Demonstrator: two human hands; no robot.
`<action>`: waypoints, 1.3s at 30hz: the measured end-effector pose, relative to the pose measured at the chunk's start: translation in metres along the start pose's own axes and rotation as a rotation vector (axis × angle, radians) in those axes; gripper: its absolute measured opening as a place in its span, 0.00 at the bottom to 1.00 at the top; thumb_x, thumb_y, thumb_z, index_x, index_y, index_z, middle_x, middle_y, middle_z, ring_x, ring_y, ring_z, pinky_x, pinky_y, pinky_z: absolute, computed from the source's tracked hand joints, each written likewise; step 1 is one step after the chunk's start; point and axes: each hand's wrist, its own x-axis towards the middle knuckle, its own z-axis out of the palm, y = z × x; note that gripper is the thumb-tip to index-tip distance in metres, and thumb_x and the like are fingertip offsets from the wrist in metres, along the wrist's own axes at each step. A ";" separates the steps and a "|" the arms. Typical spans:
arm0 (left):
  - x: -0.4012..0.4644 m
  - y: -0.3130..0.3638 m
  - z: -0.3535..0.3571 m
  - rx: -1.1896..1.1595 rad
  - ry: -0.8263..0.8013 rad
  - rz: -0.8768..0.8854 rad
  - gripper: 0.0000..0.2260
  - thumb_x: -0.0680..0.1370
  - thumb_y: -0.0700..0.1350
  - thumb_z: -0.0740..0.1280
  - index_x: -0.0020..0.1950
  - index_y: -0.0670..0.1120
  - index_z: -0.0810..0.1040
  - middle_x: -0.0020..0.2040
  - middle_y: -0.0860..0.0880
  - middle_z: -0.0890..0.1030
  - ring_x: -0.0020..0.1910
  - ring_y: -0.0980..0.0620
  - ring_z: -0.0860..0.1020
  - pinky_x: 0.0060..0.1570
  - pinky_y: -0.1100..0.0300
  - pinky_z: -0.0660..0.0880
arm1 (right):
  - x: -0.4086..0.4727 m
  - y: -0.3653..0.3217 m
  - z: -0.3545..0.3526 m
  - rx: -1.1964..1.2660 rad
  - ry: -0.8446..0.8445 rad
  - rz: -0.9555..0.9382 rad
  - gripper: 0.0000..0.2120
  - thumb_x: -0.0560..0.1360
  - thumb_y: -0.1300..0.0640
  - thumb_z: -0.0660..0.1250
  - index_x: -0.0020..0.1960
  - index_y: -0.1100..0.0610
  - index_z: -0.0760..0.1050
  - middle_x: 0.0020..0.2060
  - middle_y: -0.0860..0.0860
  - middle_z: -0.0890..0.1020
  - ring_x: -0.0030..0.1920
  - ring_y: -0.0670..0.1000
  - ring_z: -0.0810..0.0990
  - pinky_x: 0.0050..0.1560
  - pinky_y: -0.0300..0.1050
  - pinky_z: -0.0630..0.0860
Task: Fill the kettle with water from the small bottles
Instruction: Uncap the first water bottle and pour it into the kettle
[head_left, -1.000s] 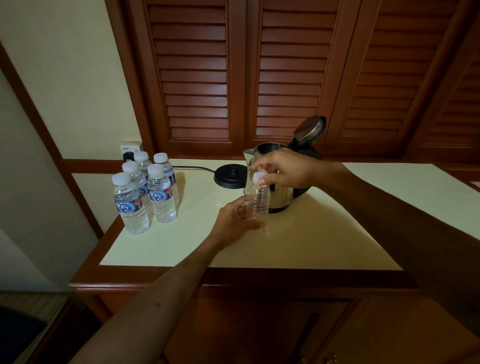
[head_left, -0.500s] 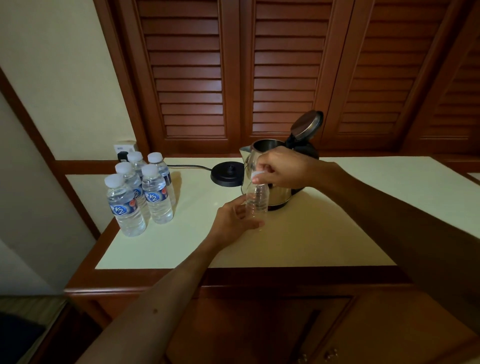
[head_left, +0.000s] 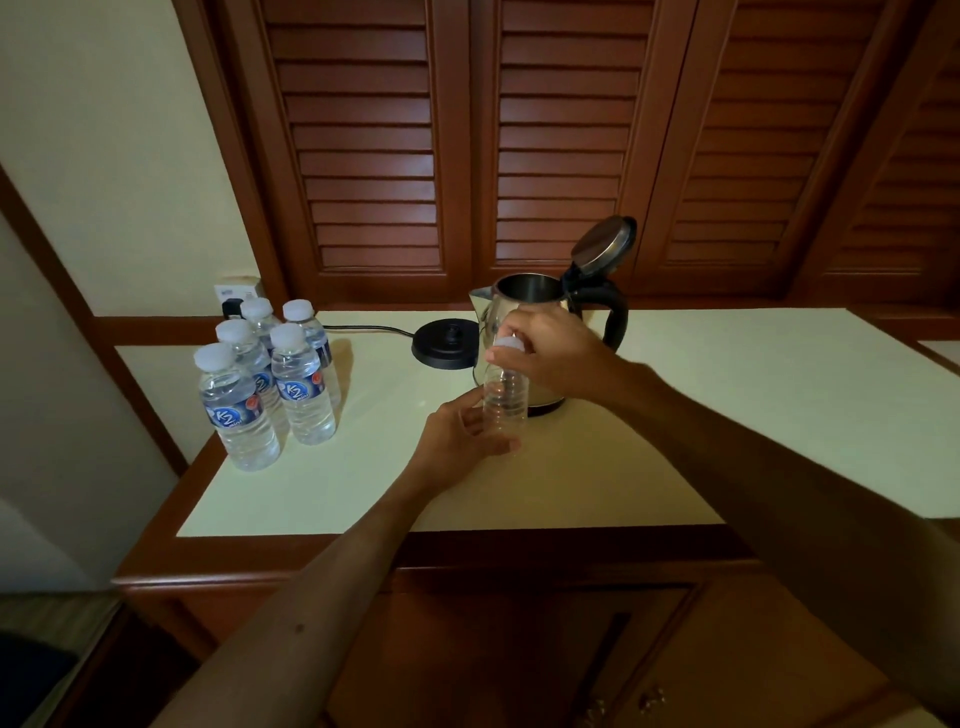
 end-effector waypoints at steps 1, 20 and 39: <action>0.000 0.001 -0.001 0.022 -0.012 -0.001 0.30 0.71 0.44 0.78 0.71 0.53 0.73 0.59 0.53 0.83 0.56 0.56 0.81 0.58 0.62 0.77 | -0.006 0.004 0.007 0.108 0.063 0.019 0.13 0.75 0.46 0.67 0.49 0.56 0.77 0.43 0.49 0.78 0.44 0.47 0.75 0.45 0.42 0.73; -0.009 0.021 0.019 0.639 -0.209 0.022 0.36 0.74 0.63 0.70 0.77 0.52 0.62 0.76 0.49 0.67 0.71 0.48 0.68 0.66 0.55 0.67 | -0.092 0.055 0.035 0.580 0.287 0.515 0.15 0.69 0.52 0.76 0.52 0.50 0.75 0.48 0.44 0.81 0.50 0.44 0.80 0.48 0.39 0.76; 0.176 0.148 0.355 0.659 -0.311 0.192 0.30 0.76 0.59 0.70 0.75 0.49 0.69 0.72 0.49 0.73 0.70 0.46 0.72 0.69 0.51 0.69 | -0.251 0.413 -0.142 0.200 0.442 0.757 0.22 0.72 0.49 0.73 0.62 0.58 0.74 0.50 0.48 0.80 0.49 0.49 0.80 0.47 0.44 0.76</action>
